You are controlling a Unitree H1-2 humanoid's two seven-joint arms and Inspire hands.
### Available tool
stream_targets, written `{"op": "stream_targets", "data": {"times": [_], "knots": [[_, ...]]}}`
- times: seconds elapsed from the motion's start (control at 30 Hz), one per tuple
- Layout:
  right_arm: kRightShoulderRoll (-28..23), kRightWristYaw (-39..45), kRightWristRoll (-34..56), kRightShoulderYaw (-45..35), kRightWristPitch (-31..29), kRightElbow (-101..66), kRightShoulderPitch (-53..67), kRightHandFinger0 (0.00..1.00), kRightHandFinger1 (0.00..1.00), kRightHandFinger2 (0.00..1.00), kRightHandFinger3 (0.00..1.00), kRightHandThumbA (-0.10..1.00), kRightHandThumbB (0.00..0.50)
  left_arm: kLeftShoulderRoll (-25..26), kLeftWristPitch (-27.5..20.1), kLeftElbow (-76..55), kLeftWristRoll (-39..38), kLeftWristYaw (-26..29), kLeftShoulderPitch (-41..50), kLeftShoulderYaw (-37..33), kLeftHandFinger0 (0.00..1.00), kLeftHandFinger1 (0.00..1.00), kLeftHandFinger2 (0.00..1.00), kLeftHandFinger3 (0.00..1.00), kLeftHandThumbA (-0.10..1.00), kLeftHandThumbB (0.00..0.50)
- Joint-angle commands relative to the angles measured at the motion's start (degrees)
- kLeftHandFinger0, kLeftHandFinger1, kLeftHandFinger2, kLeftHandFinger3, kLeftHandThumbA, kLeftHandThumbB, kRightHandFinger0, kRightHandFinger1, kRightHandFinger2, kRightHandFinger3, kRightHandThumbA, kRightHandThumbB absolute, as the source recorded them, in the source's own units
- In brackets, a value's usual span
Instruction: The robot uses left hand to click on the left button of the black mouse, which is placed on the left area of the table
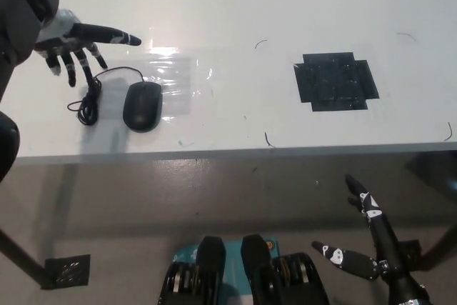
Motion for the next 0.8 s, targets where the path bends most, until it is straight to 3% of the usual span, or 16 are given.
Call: {"op": "stream_targets", "data": {"times": [0.0,0.1,0.17,0.2,0.23,0.27,0.3,0.33,0.37,0.43,0.47,0.5,0.57,0.6,0.7,0.77], "knots": [[-0.5,0.6,0.8,0.0,0.3,-1.2,-0.3,0.93,1.00,1.00,1.00,0.95,0.168,-0.2,-2.9,-0.5,2.7,0.2,-1.7,1.1,0.05,0.34,0.70,1.00,1.00,0.492],[-0.4,0.6,0.4,0.1,0.3,-1.2,-0.1,0.93,1.00,1.00,1.00,0.96,0.173,-0.5,-3.3,-1.0,3.0,2.0,-0.8,2.0,0.04,0.33,0.70,1.00,1.00,0.500],[-0.5,0.7,0.7,0.1,-0.3,-1.0,-0.2,0.93,1.00,1.00,1.00,0.95,0.164,-1.2,-3.0,-0.5,3.5,1.5,-0.9,2.3,0.07,0.37,0.77,1.00,1.00,0.500],[-0.5,0.7,0.8,0.1,-0.4,-1.0,-0.2,0.93,1.00,1.00,1.00,0.95,0.163,-1.3,-3.0,-0.5,3.8,1.6,-0.9,2.4,0.09,0.39,0.75,1.00,1.00,0.500],[-0.5,0.8,0.8,0.1,-0.3,-1.0,-0.2,0.93,1.00,1.00,1.00,0.94,0.163,-1.4,-3.0,-0.6,3.8,1.5,-0.9,2.7,0.02,0.34,0.70,1.00,1.00,0.494],[-0.6,0.9,1.0,0.1,-0.1,-1.0,-0.3,0.93,1.00,1.00,1.00,0.94,0.156,-1.6,-4.0,-1.0,3.7,1.5,-0.7,3.1,0.04,0.37,0.76,1.00,1.00,0.470],[-0.6,1.0,1.0,0.1,-0.2,-0.9,-0.3,0.93,1.00,1.00,1.00,0.94,0.155,-1.7,-4.4,-1.1,3.9,1.7,-0.6,3.2,0.05,0.37,0.71,1.00,1.00,0.471],[-0.7,1.2,1.1,0.1,-0.1,-1.0,-0.3,0.93,1.00,1.00,1.00,0.94,0.154,-2.0,-3.9,-1.0,4.1,1.9,-0.6,3.5,0.01,0.35,0.58,1.00,1.00,0.487],[-0.8,1.2,1.1,0.1,-0.1,-1.1,-0.3,0.93,1.00,1.00,1.00,0.94,0.154,-2.0,-3.7,-0.9,4.2,2.0,-0.6,3.6,0.00,0.33,0.55,1.00,1.00,0.491],[-0.7,1.3,1.1,0.1,0.2,-1.3,-0.3,0.93,1.00,1.00,1.00,0.94,0.159,-2.4,-2.7,-0.6,4.0,2.8,-0.4,4.5,0.00,0.35,0.59,1.00,1.00,0.489],[-0.7,1.4,1.1,0.1,0.3,-1.4,-0.2,0.93,1.00,1.00,1.00,0.94,0.165,-2.4,-2.5,-0.6,4.1,2.7,-0.3,4.6,0.02,0.40,0.74,1.00,1.00,0.498],[-0.7,1.4,1.2,0.0,0.4,-1.6,-0.2,0.93,1.00,1.00,1.00,0.94,0.167,-2.4,-3.2,-0.8,4.6,2.9,-0.3,4.4,0.14,0.52,0.87,1.00,1.00,0.499],[-0.7,1.5,1.2,0.0,0.5,-1.7,-0.3,0.93,1.00,1.00,1.00,0.95,0.168,-2.3,-3.8,-0.8,5.1,2.7,-0.3,4.5,0.10,0.43,0.69,1.00,1.00,0.500],[-0.7,1.4,1.0,0.0,0.4,-1.7,-0.4,0.92,1.00,1.00,1.00,0.95,0.170,-2.3,-3.5,-0.7,5.1,2.9,-0.3,4.9,0.01,0.27,0.38,1.00,1.00,0.498],[-0.8,1.3,1.0,0.0,0.1,-1.5,-0.6,0.91,1.00,1.00,1.00,0.95,0.177,-2.4,-2.8,-0.3,5.5,2.4,-0.3,5.3,0.00,0.21,0.32,1.00,1.00,0.499],[-1.0,1.3,0.6,0.1,0.1,-1.5,-0.7,0.91,1.00,1.00,1.00,0.95,0.167,-2.6,-1.8,0.0,5.7,2.0,-0.5,5.6,0.00,0.19,0.41,1.00,1.00,0.496]]}}
